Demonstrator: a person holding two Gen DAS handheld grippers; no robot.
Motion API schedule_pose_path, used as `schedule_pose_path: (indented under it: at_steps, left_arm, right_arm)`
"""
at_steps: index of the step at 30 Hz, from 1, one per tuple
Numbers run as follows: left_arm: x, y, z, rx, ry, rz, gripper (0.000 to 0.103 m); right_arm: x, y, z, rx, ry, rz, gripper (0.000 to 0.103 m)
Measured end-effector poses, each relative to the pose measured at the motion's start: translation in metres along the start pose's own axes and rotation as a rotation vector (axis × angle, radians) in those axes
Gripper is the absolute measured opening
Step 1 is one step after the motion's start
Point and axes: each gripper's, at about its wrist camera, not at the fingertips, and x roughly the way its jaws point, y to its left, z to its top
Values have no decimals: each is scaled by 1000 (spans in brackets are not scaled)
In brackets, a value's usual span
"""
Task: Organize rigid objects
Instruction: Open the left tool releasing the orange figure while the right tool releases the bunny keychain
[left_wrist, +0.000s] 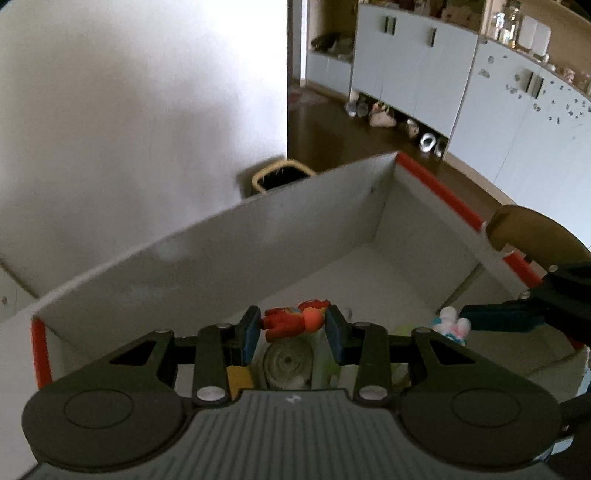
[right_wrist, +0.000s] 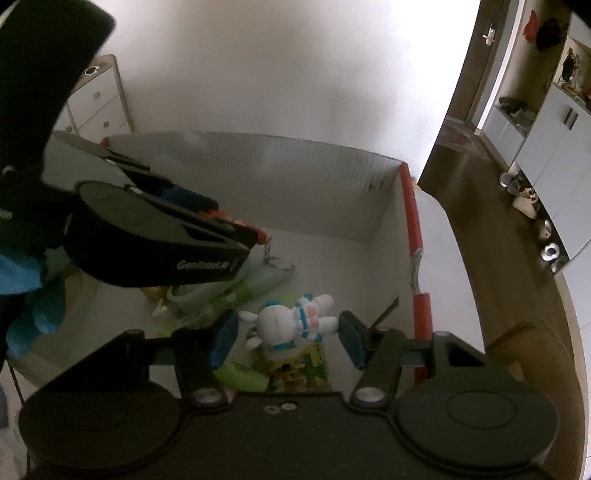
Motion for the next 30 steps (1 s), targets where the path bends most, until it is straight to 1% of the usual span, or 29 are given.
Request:
schedule_pose_path:
  at_steps: [4, 9, 14, 17, 19, 20, 21, 23, 27, 30]
  left_arm:
    - [9, 8, -1, -36, 53, -14, 37]
    - [19, 11, -4, -47, 126, -22, 37]
    - [20, 13, -3, -41, 143, -18, 38]
    - [23, 11, -3, -32, 163, -17, 38]
    - [25, 8, -2, -15, 167, -12, 41]
    - [25, 8, -2, -6, 167, -7, 47]
    - [24, 7, -3, 0, 167, -4, 55]
    - [21, 7, -3, 10, 157, 4, 66]
    - [10, 5, 0, 16, 118, 2, 66]
    - [1, 3, 5, 9, 99, -7, 66]
  right_arm:
    - [2, 6, 1, -25, 8, -22, 59]
    - [8, 6, 2, -35, 12, -29, 59]
    - [11, 10, 2, -46, 23, -36, 60]
    - [12, 9, 2, -43, 26, -37, 64]
    - [12, 8, 3, -37, 30, -35, 67]
    - [12, 8, 4, -37, 28, -36, 69]
    - [11, 8, 4, -36, 26, -38, 73]
    - [9, 7, 4, -31, 18, -35, 75]
    - [1, 7, 4, -27, 5, -37, 75]
    - [-7, 7, 4, -30, -5, -42, 77]
